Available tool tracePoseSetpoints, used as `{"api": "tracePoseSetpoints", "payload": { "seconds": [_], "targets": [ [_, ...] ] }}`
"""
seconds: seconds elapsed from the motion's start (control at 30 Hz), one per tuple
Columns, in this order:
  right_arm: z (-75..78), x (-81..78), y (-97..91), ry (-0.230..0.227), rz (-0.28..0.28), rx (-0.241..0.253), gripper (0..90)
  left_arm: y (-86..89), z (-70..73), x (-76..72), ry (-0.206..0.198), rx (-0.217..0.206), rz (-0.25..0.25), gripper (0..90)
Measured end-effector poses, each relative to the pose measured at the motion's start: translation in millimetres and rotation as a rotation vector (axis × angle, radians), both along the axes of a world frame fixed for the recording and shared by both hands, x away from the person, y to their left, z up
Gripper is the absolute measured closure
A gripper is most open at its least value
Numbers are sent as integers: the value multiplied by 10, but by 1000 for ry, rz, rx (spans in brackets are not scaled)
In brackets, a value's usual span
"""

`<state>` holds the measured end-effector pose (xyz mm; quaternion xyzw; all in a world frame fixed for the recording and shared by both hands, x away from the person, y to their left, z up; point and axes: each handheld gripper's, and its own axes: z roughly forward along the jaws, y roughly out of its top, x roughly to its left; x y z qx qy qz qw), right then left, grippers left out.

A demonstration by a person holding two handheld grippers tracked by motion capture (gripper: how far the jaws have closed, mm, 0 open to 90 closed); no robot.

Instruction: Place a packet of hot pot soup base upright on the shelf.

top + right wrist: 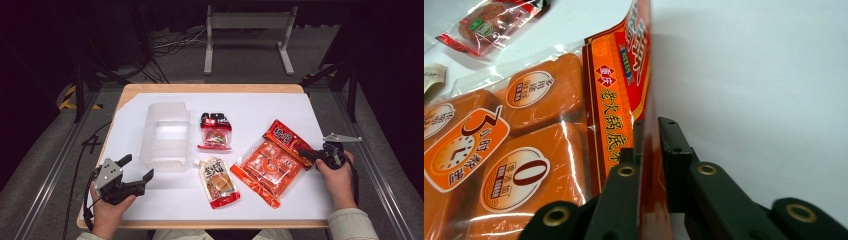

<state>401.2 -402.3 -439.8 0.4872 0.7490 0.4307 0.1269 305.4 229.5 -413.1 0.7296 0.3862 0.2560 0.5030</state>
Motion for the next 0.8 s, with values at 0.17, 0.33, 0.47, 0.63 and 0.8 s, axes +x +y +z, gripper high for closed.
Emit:
{"api": "tracePoseSetpoints", "payload": {
  "seconds": [0.17,0.33,0.47,0.63,0.8],
  "targets": [
    [44,-15,30,-16,-5,-15,900,0,-7,5,7,-4,-10,126],
    [102,-30,38,-33,-10,-8,900,-16,7,21,23,-13,-26,135],
    [166,-46,28,-41,-23,33,900,-1,79,60,57,-55,-55,164],
    [262,-75,33,-65,-23,45,900,-29,133,51,41,-15,-66,177],
    [414,-126,65,-100,-12,52,900,-29,161,53,63,-11,-65,244]
  ]
}}
